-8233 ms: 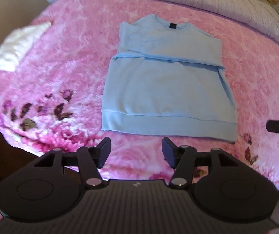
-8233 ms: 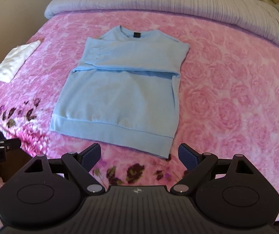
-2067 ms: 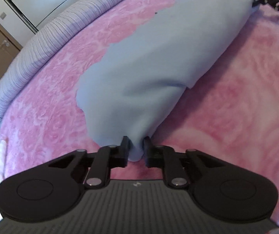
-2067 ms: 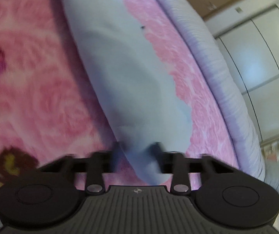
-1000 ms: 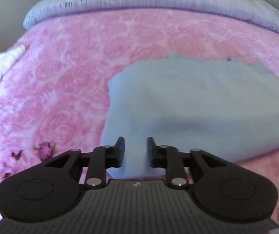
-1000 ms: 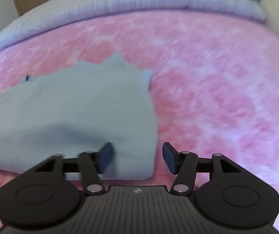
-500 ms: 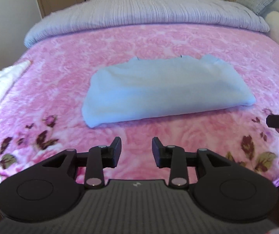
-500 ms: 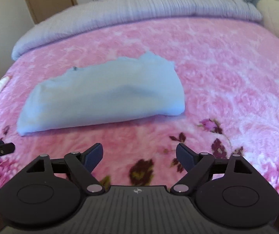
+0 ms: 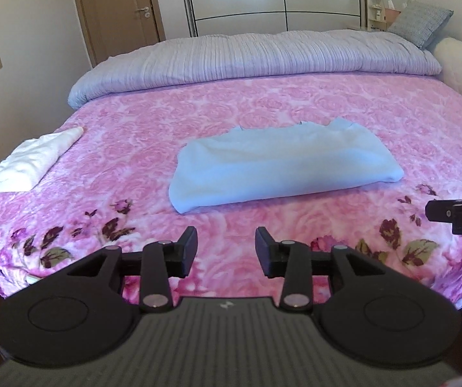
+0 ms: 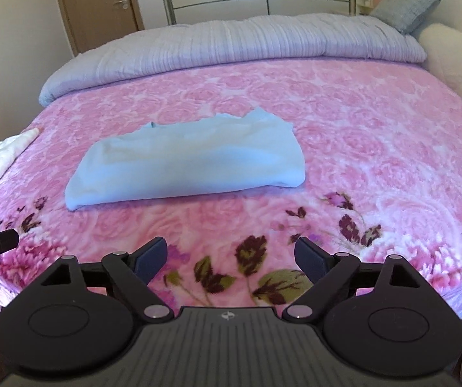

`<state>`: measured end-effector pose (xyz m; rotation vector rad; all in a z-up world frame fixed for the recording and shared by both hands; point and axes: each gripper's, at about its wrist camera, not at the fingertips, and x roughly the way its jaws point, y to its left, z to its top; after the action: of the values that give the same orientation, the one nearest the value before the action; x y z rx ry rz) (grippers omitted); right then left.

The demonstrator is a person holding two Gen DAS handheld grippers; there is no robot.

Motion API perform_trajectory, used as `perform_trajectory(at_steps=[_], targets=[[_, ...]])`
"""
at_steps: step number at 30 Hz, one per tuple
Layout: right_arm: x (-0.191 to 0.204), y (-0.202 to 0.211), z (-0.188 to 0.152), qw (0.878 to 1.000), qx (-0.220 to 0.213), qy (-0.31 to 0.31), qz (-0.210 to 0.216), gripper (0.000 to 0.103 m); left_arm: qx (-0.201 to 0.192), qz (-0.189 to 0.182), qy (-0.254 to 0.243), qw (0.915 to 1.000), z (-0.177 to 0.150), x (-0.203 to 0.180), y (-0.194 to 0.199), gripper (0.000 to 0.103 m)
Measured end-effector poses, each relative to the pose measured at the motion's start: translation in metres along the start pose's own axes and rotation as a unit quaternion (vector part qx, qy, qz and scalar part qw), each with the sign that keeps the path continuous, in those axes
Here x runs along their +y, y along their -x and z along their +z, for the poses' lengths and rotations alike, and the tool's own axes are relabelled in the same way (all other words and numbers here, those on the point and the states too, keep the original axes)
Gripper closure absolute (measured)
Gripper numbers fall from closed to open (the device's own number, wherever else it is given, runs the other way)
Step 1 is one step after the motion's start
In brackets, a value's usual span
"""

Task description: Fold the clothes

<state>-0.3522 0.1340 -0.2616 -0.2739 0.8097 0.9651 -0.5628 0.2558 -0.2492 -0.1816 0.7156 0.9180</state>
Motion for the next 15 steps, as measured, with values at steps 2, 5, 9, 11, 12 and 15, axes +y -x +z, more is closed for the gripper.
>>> perform_trajectory(at_steps=[2,5,9,11,12,15], targets=[[0.003,0.003,-0.001,1.000,-0.004,0.005,0.003,0.015,-0.001,0.000,0.001,1.0000,-0.002,0.001,0.003,0.067],[0.006,0.004,-0.001,1.000,-0.005,0.010,0.007,0.015,0.000,0.001,0.000,1.0000,-0.003,0.002,0.003,0.066],[0.009,0.000,0.002,1.000,-0.007,0.015,0.005,0.015,0.005,0.000,-0.008,1.0000,0.003,0.001,-0.008,0.066],[0.009,-0.005,0.005,1.000,-0.007,0.014,0.001,0.015,0.010,-0.003,-0.009,0.9999,0.007,0.001,-0.017,0.066],[0.009,-0.009,0.007,1.000,-0.004,0.013,-0.001,0.015,0.013,-0.005,-0.010,0.9998,0.008,0.000,-0.022,0.065],[0.008,-0.024,0.012,1.000,0.007,0.011,-0.008,0.015,0.026,-0.011,-0.012,0.9995,0.010,-0.001,-0.041,0.065]])
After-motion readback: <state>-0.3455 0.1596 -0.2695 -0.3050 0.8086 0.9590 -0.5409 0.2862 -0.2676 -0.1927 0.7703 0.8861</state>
